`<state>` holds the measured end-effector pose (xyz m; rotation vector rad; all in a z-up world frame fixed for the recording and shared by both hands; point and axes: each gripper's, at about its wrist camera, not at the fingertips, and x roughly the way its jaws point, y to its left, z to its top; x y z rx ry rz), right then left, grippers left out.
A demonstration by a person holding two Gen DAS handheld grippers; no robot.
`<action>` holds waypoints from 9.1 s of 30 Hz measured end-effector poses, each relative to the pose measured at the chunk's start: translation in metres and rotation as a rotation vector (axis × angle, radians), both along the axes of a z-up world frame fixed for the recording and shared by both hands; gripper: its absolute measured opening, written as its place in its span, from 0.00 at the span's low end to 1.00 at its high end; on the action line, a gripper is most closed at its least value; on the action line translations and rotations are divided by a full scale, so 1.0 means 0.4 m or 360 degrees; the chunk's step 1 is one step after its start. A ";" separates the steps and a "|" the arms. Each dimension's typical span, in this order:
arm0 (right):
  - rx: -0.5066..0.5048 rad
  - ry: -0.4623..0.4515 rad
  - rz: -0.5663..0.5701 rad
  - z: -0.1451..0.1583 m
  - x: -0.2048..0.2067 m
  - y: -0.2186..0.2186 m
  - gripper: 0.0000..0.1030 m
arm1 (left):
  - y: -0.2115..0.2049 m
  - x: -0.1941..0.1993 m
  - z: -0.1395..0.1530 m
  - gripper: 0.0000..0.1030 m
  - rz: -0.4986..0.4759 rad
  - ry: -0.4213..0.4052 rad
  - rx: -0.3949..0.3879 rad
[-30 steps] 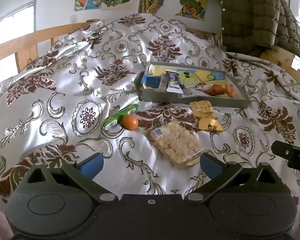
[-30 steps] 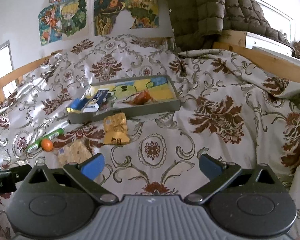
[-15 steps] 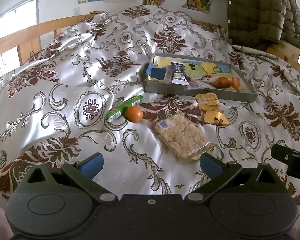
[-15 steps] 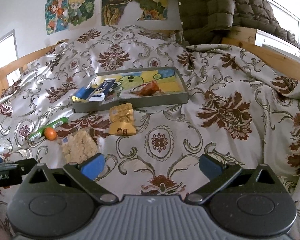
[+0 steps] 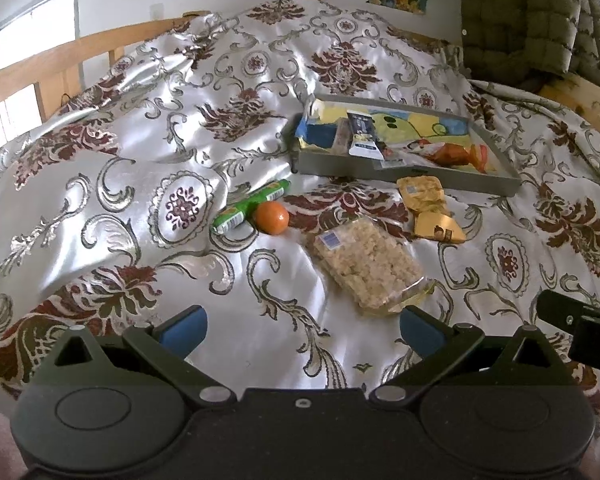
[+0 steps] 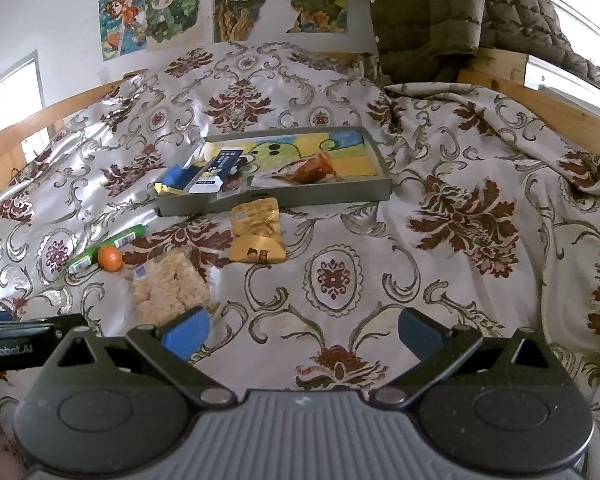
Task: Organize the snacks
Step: 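Lower the right tool to the yellow foil packet while the left tool approaches the rice-cake bag, then close the right gripper on the yellow packet while the left gripper grasps the rice-cake bag, then lift and carry the yellow packet and rice-cake bag over the frog tray with both tools, then open both grippers to drop the packet and rice-cake bag into the tray, then pull both open tools back from the tray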
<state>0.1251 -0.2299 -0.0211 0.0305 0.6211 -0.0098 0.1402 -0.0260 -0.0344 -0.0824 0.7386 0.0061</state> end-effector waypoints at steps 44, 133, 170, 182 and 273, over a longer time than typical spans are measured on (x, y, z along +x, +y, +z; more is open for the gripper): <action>0.0171 0.0131 0.0441 -0.075 0.398 -0.038 1.00 | 0.006 0.291 -0.127 0.99 -0.0316 0.0304 -0.0394; -0.0226 0.0355 0.0440 -0.107 0.391 0.022 0.57 | -0.038 0.387 -0.134 0.83 -0.0248 0.0218 -0.0445; 0.0018 -0.0009 0.0334 -0.041 0.417 -0.012 0.57 | 0.010 0.410 -0.042 0.81 -0.0163 -0.0118 -0.0689; 0.0050 -0.0228 0.0277 -0.005 0.517 -0.047 0.57 | -0.040 0.609 0.004 0.82 -0.0102 -0.0362 -0.0745; 0.0027 -0.0540 -0.0106 0.093 0.072 -0.062 1.00 | 0.002 0.032 0.067 0.99 0.0111 -0.0542 -0.0080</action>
